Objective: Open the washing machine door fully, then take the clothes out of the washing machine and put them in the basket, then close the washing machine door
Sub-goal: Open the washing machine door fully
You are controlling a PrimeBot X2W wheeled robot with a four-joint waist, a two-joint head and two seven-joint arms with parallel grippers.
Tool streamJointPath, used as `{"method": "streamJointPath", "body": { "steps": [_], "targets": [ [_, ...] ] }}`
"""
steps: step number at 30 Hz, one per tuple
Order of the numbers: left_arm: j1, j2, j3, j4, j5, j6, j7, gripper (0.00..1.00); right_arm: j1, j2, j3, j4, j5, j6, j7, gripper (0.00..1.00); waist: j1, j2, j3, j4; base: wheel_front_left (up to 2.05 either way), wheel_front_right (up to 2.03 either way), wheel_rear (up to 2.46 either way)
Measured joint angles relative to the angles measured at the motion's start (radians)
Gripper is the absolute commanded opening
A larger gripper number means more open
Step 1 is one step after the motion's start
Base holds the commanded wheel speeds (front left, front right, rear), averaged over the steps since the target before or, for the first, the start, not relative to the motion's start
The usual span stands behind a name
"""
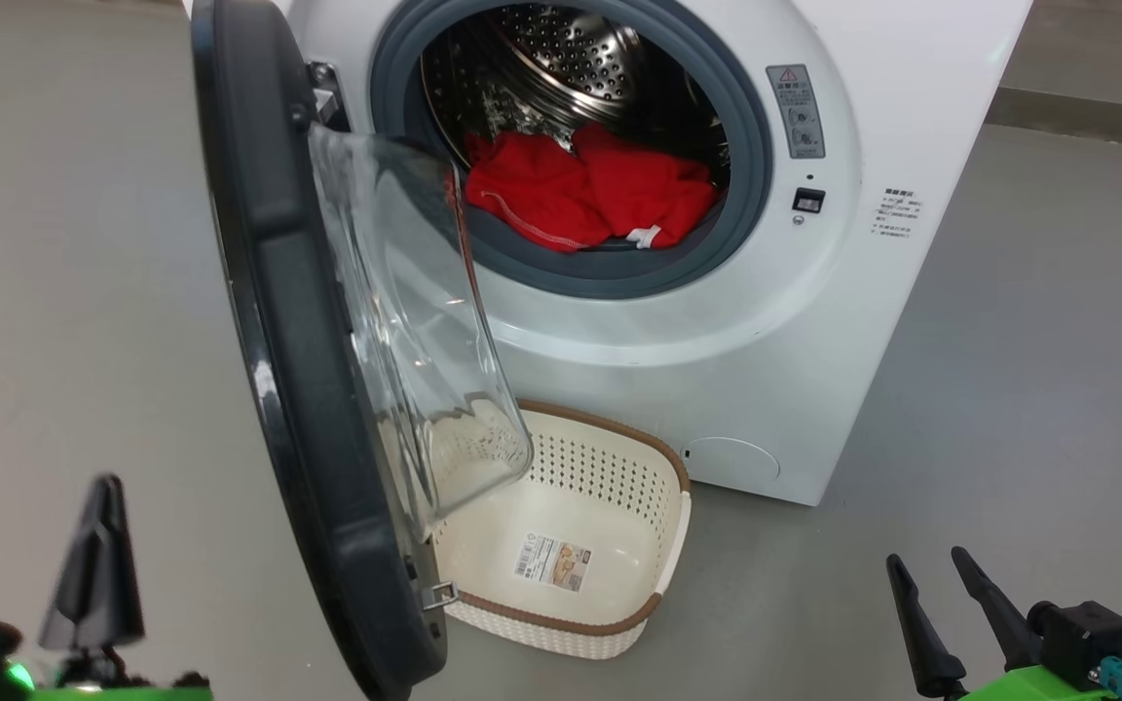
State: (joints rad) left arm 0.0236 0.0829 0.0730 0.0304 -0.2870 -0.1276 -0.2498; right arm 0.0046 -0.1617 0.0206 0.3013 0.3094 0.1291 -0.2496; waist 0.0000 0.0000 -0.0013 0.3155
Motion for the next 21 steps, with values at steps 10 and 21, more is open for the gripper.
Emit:
{"method": "streamJointPath", "body": {
  "steps": [10, 21],
  "targets": [
    [-0.032, -0.031, -0.077, -0.396, -0.011, 0.0, -0.007, 0.0, 0.0, -0.002, -0.006, -0.008, 0.0, 0.0, 0.0, 1.0, 0.0, 0.0, -0.006, 0.004, 0.0, 0.0, 0.0],
    [0.033, -0.013, -0.491, -0.428, -0.05, 0.0, 0.009, 0.0, 0.0, -0.005, -0.026, -0.01, -0.018, 0.0, 0.0, 1.0, 0.0, 0.0, 0.001, 0.002, 0.0, 0.0, 0.0]
  ]
}}
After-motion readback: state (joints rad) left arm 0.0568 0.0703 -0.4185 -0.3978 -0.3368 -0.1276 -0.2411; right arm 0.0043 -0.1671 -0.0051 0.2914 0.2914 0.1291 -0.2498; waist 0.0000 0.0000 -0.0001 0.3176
